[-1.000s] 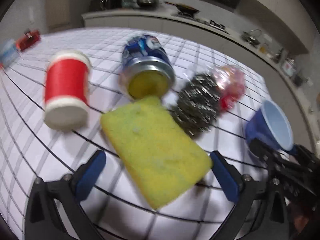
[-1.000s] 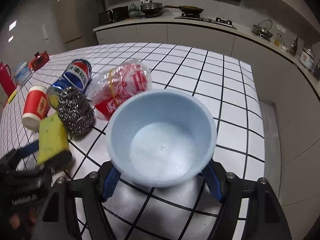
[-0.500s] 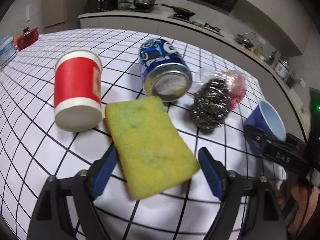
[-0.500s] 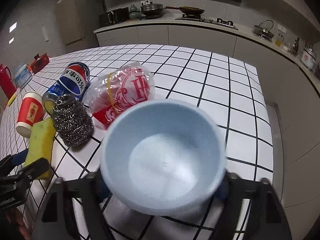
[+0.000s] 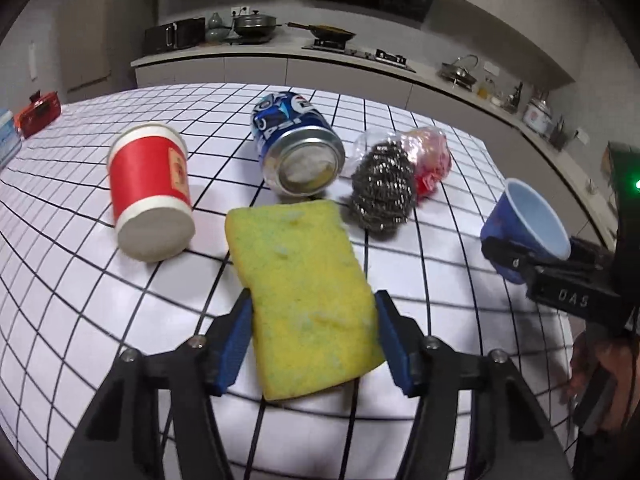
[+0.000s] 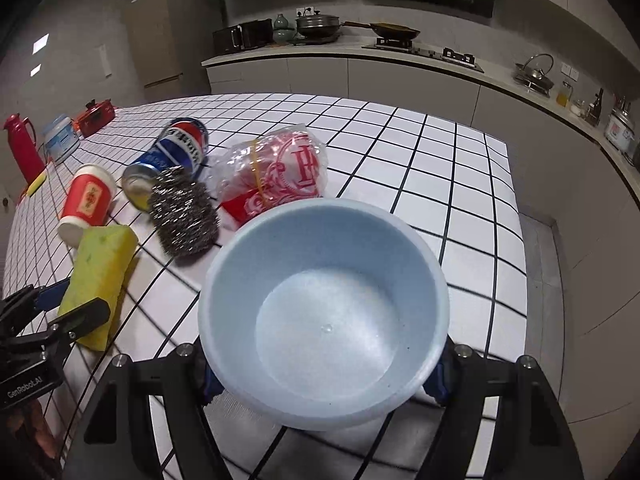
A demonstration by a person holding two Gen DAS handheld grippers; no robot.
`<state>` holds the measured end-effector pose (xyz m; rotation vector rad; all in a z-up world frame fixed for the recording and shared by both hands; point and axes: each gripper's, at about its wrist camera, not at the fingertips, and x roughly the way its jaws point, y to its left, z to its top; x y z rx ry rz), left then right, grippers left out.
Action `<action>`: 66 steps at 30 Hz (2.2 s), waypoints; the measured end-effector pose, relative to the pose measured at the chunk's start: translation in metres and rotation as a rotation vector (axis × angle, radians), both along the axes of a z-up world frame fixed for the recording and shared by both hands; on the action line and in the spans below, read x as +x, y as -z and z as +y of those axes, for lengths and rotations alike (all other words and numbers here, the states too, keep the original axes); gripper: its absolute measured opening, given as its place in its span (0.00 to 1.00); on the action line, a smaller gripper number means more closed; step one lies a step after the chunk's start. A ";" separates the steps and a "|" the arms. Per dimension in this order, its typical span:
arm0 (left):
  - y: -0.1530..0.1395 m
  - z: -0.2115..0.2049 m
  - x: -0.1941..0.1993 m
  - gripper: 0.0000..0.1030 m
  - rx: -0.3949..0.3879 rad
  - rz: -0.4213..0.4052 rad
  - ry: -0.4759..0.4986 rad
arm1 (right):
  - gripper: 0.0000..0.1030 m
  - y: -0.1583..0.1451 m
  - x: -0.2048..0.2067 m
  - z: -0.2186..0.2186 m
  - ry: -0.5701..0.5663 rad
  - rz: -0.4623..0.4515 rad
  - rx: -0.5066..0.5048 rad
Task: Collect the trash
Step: 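Grasp the yellow sponge with left tool while right tool grasps the blue bowl, then carry sponge and blue bowl over the bin and open both tools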
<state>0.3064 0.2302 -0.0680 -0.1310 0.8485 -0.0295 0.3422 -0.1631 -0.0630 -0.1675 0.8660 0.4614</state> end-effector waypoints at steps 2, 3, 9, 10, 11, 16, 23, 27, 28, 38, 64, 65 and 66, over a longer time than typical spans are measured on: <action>-0.001 0.001 -0.003 0.58 -0.010 -0.003 -0.002 | 0.74 0.000 -0.005 -0.003 0.003 0.001 0.007; -0.002 -0.001 -0.002 0.58 -0.014 -0.005 0.002 | 0.74 -0.001 -0.007 -0.004 0.007 0.003 0.010; -0.006 -0.020 -0.015 0.58 -0.008 -0.017 0.043 | 0.74 -0.008 -0.025 -0.020 0.015 0.000 0.021; -0.006 -0.023 -0.017 0.58 -0.014 -0.016 0.049 | 0.74 -0.010 -0.029 -0.023 0.016 -0.003 0.022; -0.006 -0.026 -0.019 0.58 -0.019 -0.015 0.053 | 0.74 -0.011 -0.031 -0.025 0.017 -0.004 0.025; -0.010 -0.044 -0.031 0.58 -0.027 -0.021 0.073 | 0.74 -0.021 -0.048 -0.046 0.031 -0.015 0.029; -0.020 -0.079 -0.045 0.58 -0.035 -0.037 0.108 | 0.74 -0.031 -0.070 -0.084 0.066 -0.026 0.025; -0.023 -0.101 -0.053 0.58 -0.034 -0.043 0.129 | 0.74 -0.035 -0.081 -0.110 0.095 -0.029 0.025; -0.024 -0.106 -0.055 0.58 -0.035 -0.043 0.133 | 0.74 -0.035 -0.083 -0.116 0.101 -0.030 0.023; -0.029 -0.173 -0.074 0.58 -0.039 -0.045 0.201 | 0.74 -0.038 -0.105 -0.186 0.164 -0.030 0.019; 0.044 -0.364 -0.110 0.58 -0.065 0.128 0.402 | 0.74 0.059 -0.137 -0.365 0.232 0.118 -0.107; 0.048 -0.366 -0.110 0.58 -0.070 0.139 0.400 | 0.74 0.065 -0.137 -0.368 0.221 0.124 -0.115; 0.055 -0.370 -0.110 0.58 -0.077 0.154 0.394 | 0.74 0.070 -0.136 -0.369 0.211 0.129 -0.122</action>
